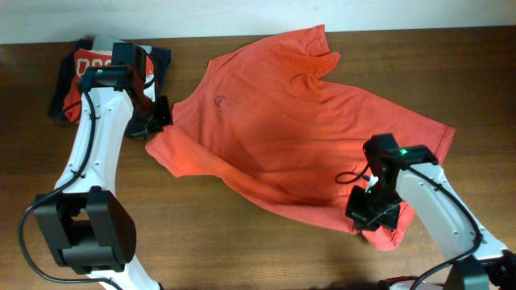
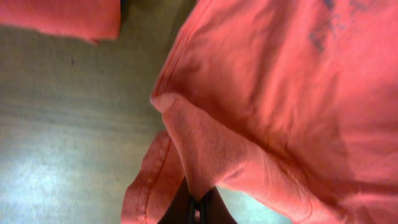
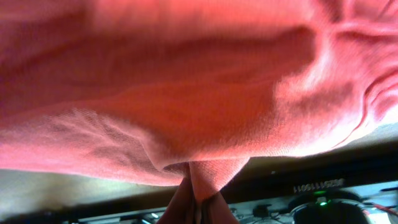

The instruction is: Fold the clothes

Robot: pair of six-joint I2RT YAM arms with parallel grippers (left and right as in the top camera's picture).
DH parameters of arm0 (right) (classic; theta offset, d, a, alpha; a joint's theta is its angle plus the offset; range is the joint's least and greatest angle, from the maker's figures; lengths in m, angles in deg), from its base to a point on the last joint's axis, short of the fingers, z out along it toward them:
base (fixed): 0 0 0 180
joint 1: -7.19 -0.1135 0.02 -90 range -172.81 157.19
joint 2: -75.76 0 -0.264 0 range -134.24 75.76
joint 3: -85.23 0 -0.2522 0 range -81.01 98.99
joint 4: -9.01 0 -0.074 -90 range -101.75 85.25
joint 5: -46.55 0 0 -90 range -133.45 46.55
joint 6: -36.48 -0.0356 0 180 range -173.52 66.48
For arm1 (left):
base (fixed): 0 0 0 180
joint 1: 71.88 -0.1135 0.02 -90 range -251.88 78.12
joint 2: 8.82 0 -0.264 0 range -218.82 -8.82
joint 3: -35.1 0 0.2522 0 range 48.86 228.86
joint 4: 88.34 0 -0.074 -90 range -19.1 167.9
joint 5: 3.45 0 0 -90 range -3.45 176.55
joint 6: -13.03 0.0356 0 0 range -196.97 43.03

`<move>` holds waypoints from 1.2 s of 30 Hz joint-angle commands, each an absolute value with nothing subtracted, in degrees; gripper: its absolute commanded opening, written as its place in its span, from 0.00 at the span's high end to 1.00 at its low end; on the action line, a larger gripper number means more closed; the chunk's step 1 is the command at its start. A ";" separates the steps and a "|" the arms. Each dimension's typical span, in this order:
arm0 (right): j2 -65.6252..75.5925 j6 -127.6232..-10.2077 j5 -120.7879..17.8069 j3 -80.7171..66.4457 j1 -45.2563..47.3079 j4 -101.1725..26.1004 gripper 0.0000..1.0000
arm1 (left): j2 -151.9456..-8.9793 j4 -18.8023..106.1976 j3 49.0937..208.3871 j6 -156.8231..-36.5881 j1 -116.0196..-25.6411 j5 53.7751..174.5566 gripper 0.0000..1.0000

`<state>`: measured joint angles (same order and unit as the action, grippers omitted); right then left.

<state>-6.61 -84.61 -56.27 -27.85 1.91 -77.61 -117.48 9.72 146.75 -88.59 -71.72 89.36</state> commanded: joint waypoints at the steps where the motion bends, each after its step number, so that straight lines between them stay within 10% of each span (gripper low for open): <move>1: -6.70 -84.19 -51.11 -24.28 2.04 -78.42 0.96 | -117.61 11.88 148.04 -89.13 -71.76 91.37 0.99; 36: -8.27 -83.76 -42.56 -23.52 7.64 -65.61 0.96 | -123.86 29.02 148.04 -89.04 -64.50 89.66 0.99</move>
